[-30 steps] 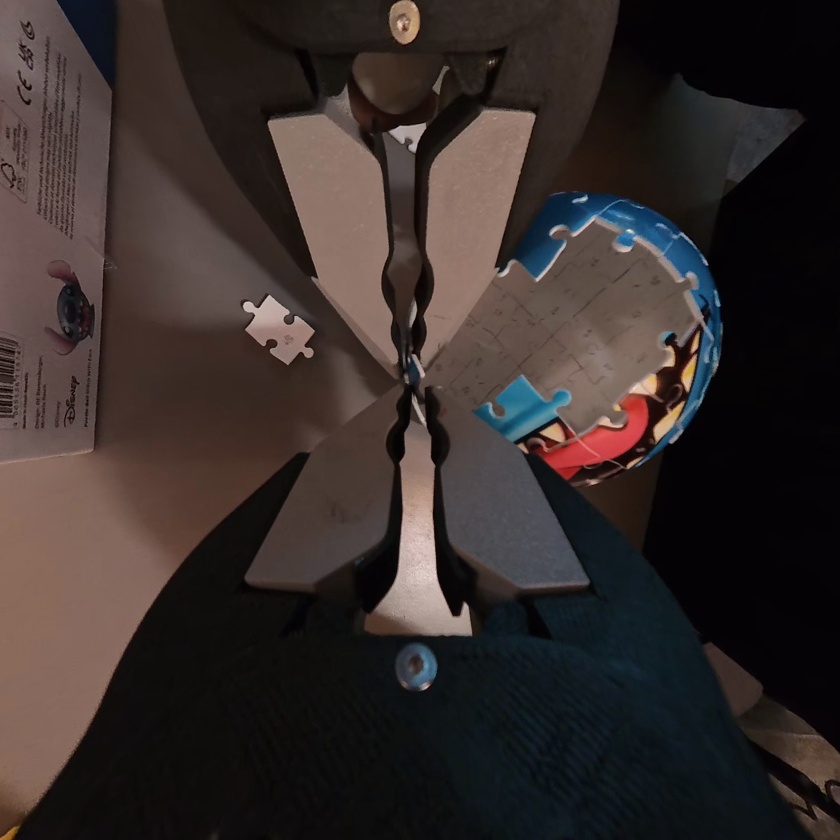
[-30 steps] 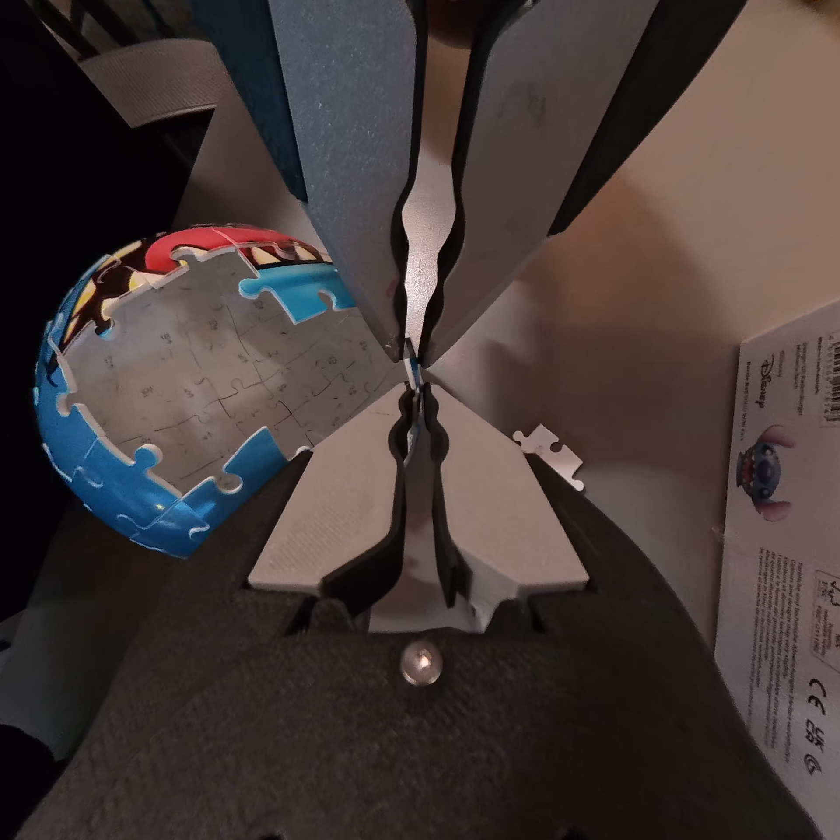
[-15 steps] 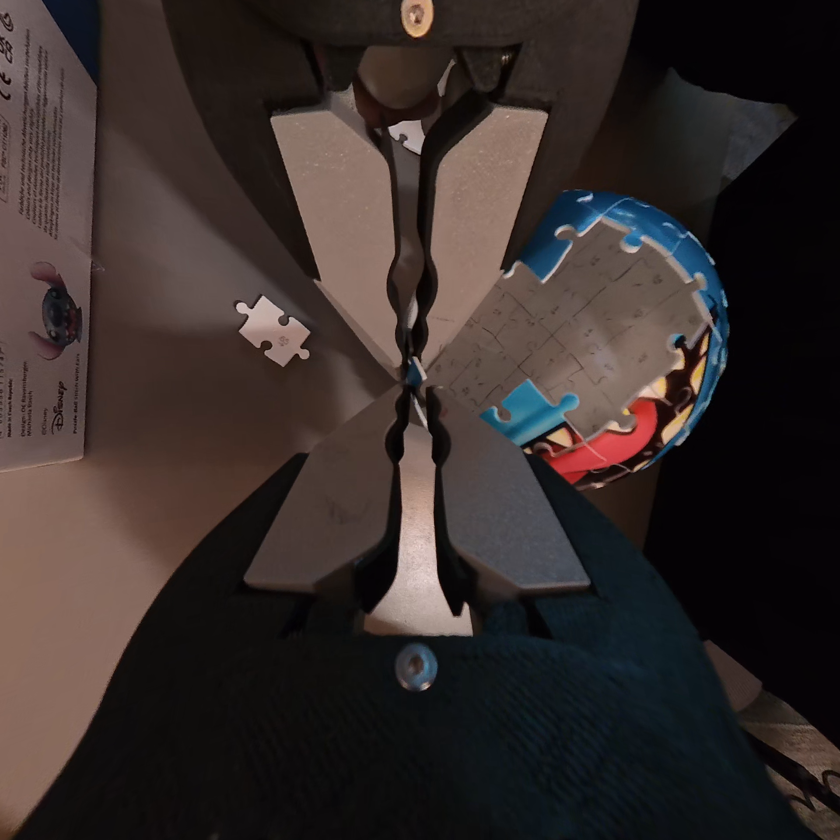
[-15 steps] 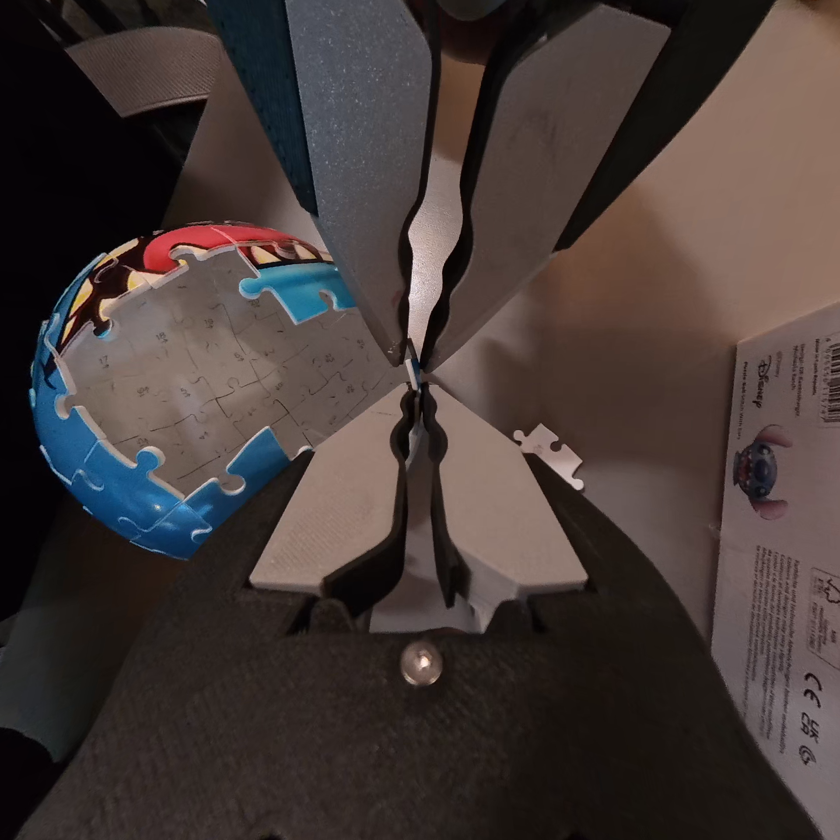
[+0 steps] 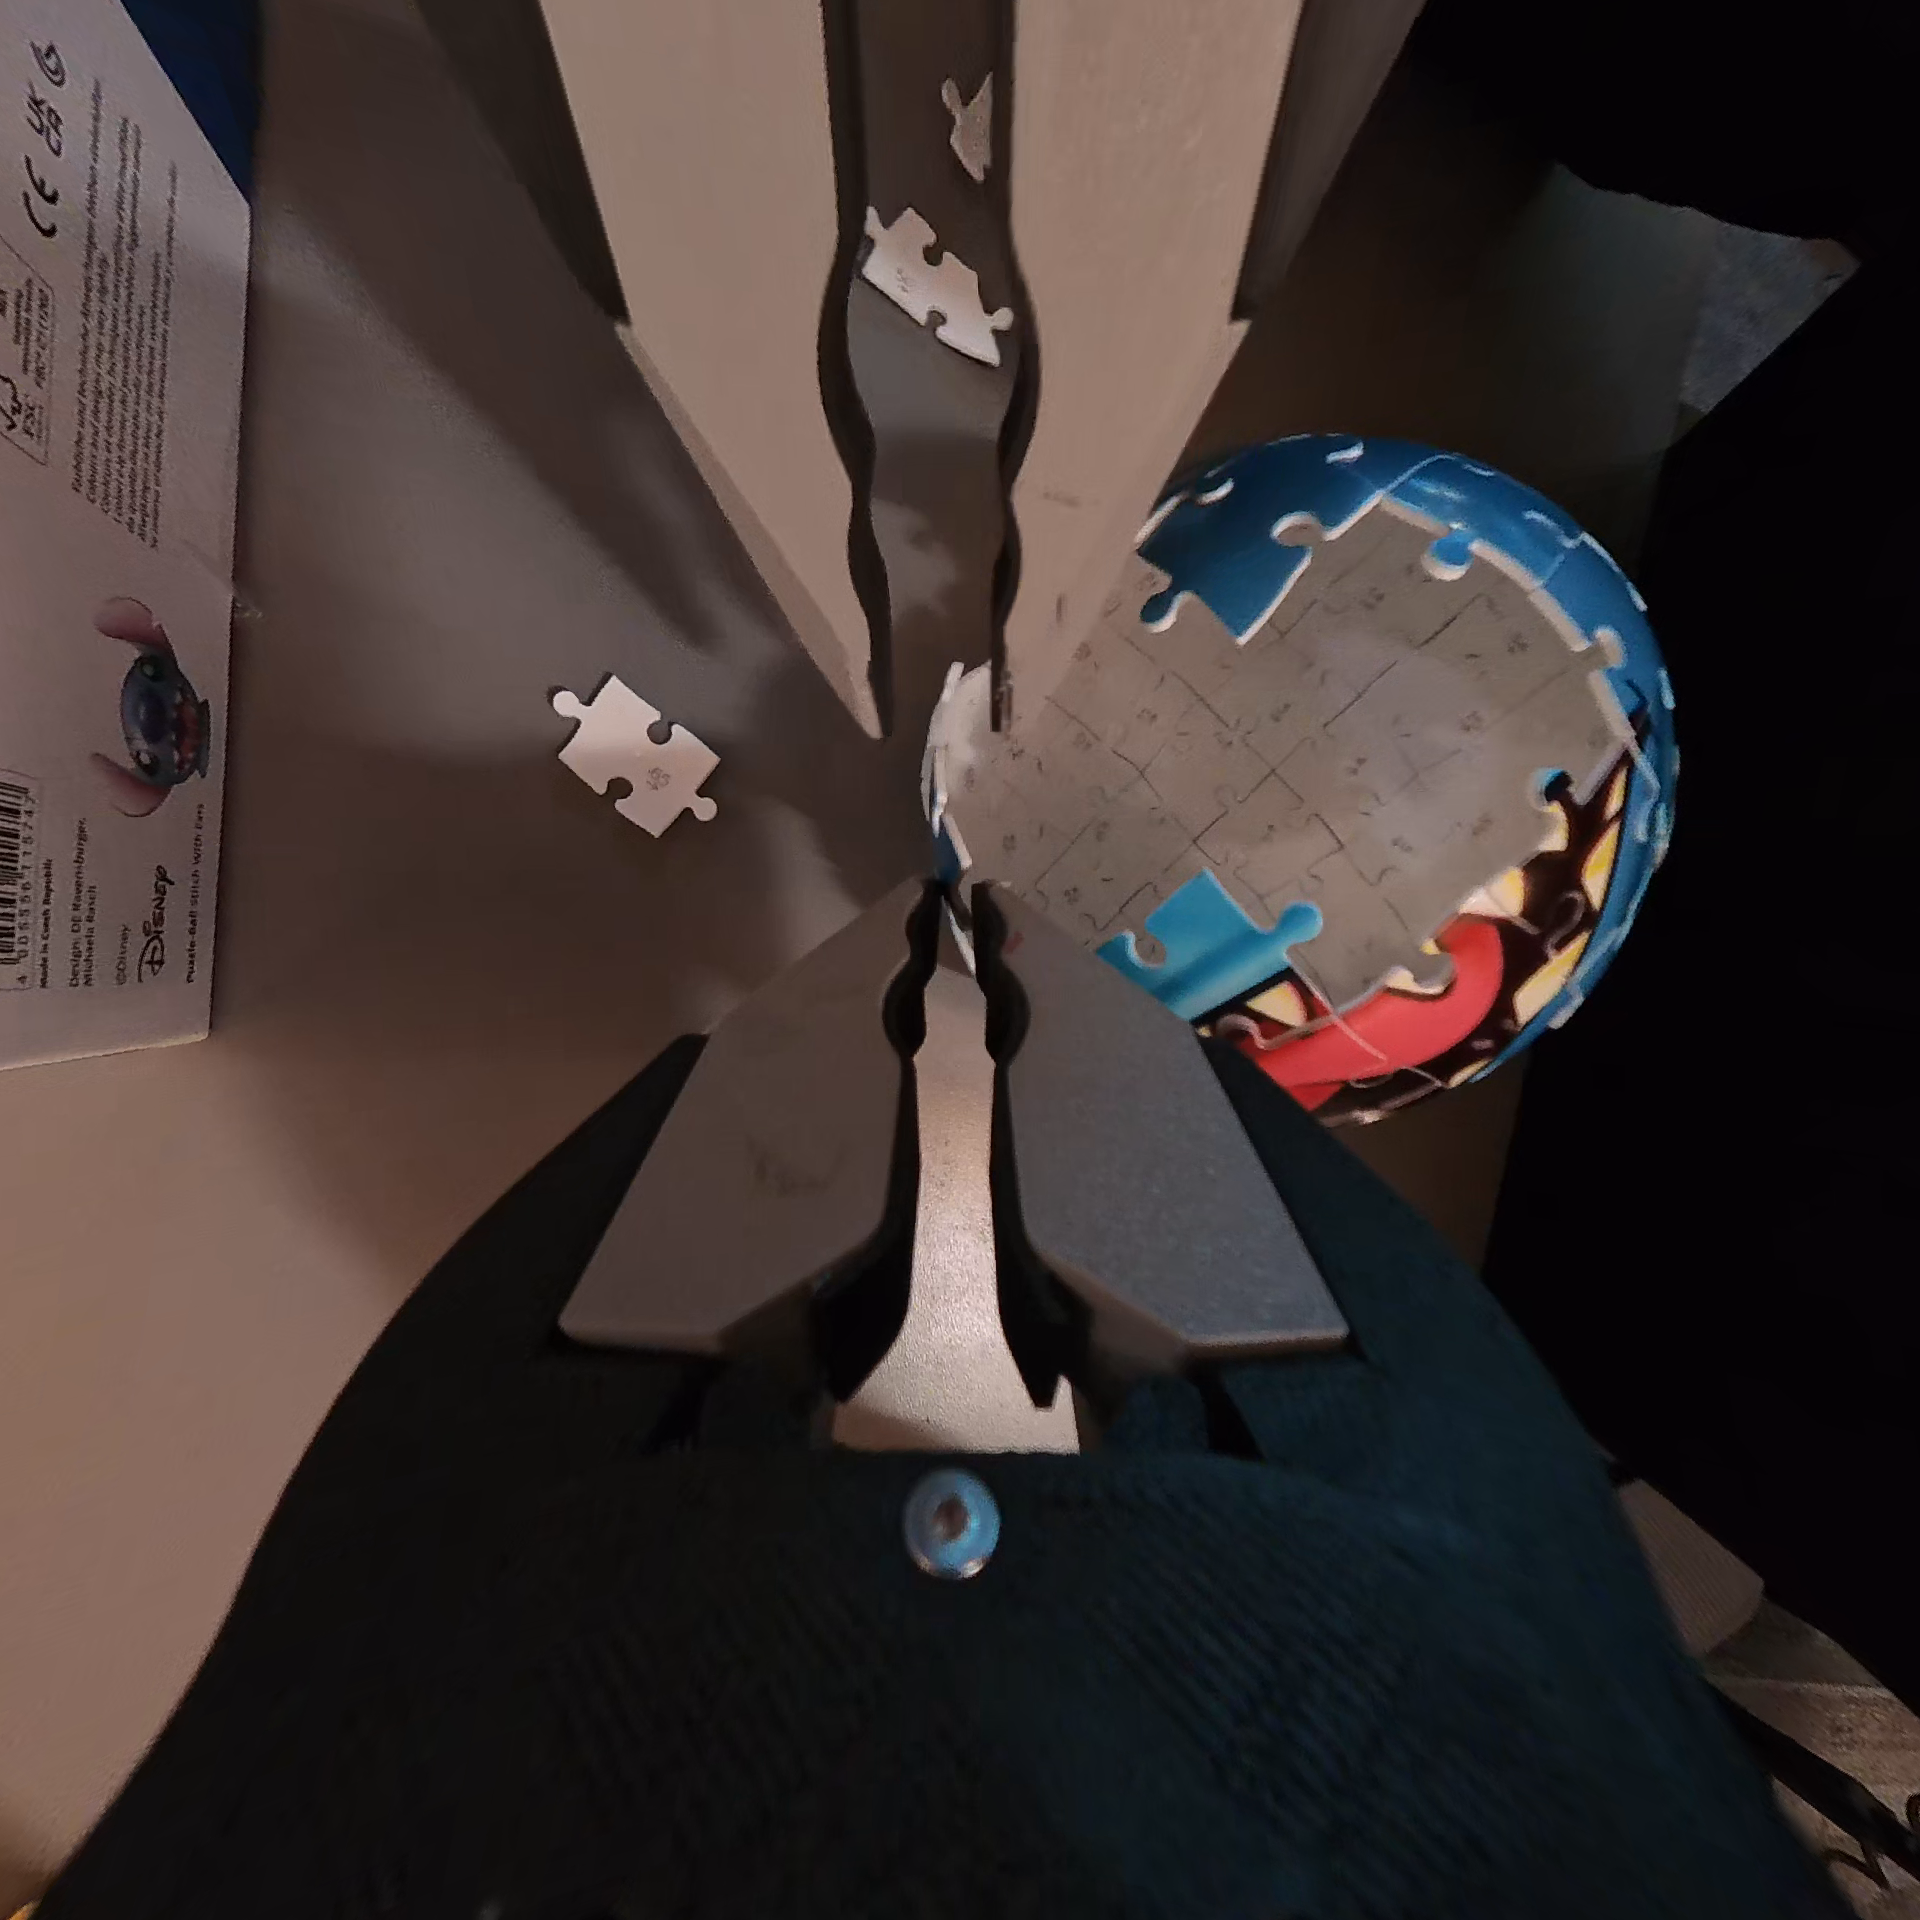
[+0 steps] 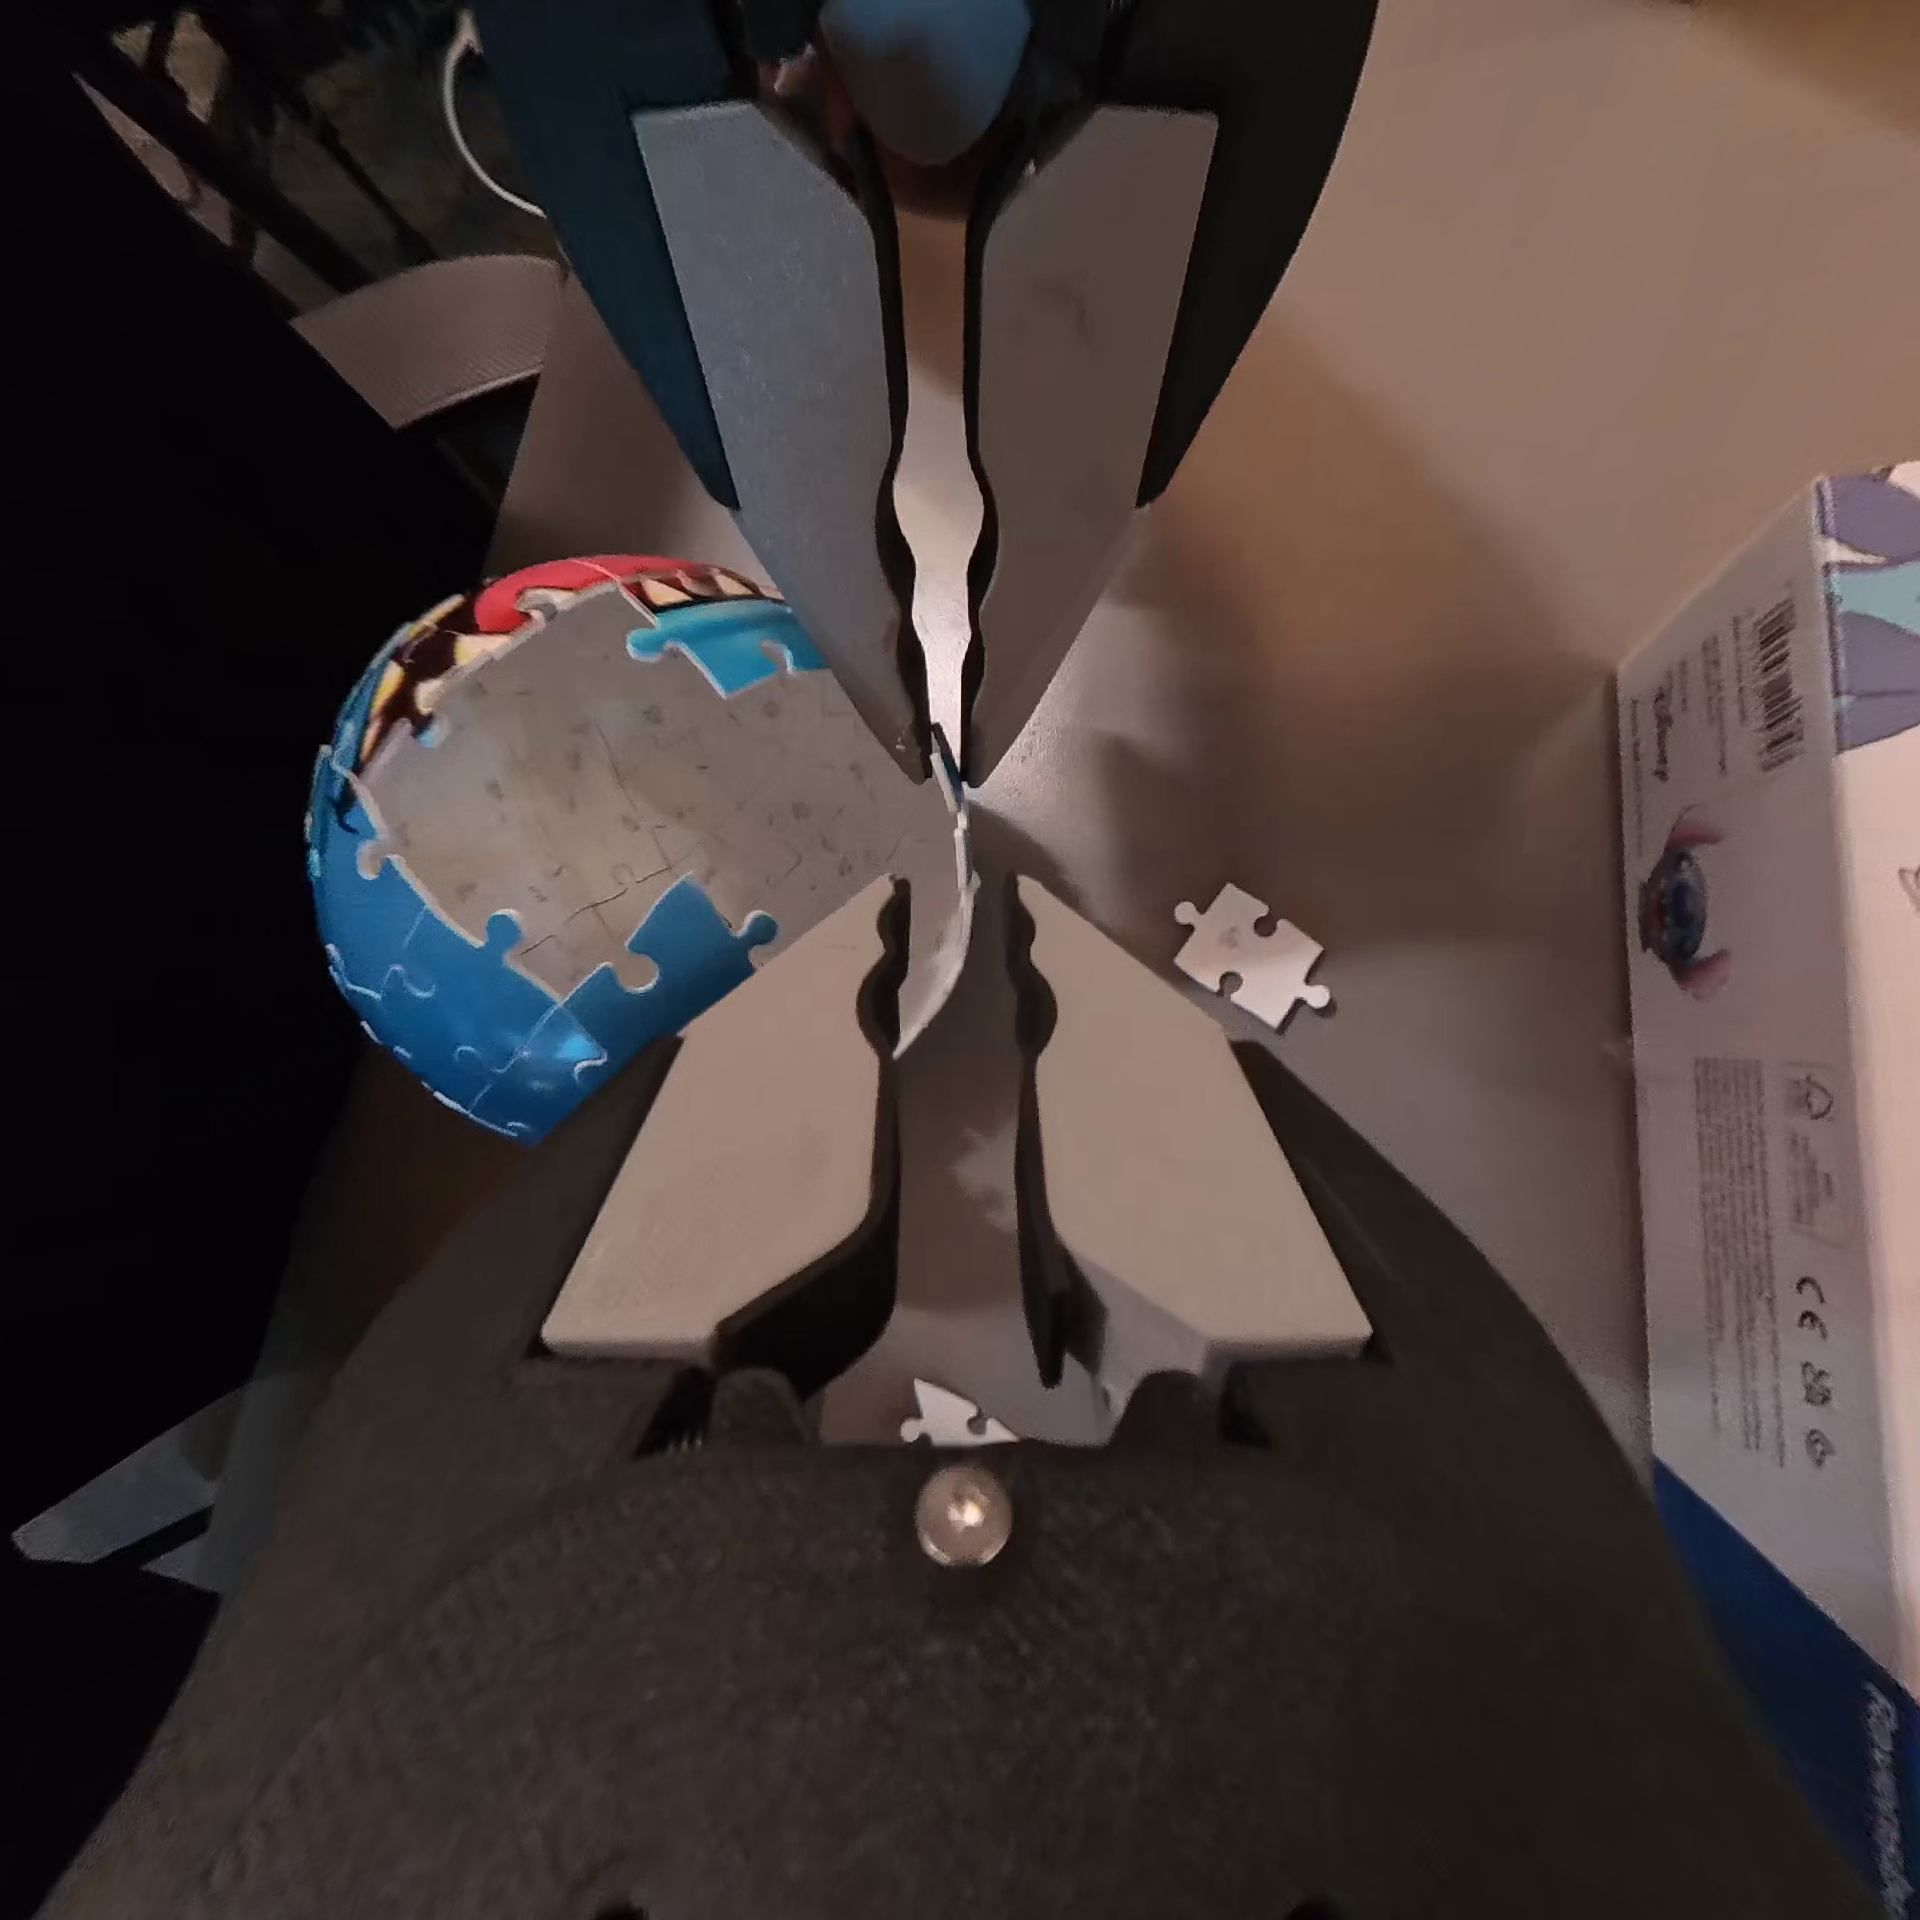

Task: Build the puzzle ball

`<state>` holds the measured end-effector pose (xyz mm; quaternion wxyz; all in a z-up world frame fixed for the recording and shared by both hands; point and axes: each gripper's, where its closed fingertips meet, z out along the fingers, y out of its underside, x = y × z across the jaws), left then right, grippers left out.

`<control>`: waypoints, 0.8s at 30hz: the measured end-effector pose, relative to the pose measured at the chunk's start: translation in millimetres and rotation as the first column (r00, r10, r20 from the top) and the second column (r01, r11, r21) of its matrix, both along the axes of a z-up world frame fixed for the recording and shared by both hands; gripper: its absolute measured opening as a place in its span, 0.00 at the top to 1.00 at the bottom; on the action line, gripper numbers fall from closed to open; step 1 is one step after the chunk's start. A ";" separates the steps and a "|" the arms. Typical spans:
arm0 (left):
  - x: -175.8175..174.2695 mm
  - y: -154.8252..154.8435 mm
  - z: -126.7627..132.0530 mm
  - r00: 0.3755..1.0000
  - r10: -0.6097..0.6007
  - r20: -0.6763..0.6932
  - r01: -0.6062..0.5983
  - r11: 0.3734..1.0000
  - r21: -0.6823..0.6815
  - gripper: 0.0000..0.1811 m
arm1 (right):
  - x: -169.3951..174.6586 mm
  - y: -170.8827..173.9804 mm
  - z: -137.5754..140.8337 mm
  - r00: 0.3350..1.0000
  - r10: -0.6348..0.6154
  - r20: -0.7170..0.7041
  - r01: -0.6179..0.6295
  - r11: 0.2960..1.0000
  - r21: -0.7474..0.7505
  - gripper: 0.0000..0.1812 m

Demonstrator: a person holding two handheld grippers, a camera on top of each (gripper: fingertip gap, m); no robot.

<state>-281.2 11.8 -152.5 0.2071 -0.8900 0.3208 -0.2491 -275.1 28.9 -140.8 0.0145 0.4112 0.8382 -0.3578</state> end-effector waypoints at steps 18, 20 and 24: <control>2.5 -1.7 -0.1 1.000 -0.010 0.000 0.010 1.000 0.000 0.98 | 6.9 -9.0 -29.7 0.992 0.022 0.120 -0.023 1.000 0.005 0.99; 2.5 -1.8 0.0 1.000 -0.009 0.002 0.009 1.000 -0.001 0.98 | 6.8 -9.1 -29.6 0.993 0.021 0.119 -0.022 1.000 0.005 0.99; 2.3 -2.3 0.0 1.000 -0.008 0.002 0.008 1.000 0.001 0.98 | 6.1 -9.3 -30.0 0.993 0.014 0.115 -0.014 1.000 -0.003 0.99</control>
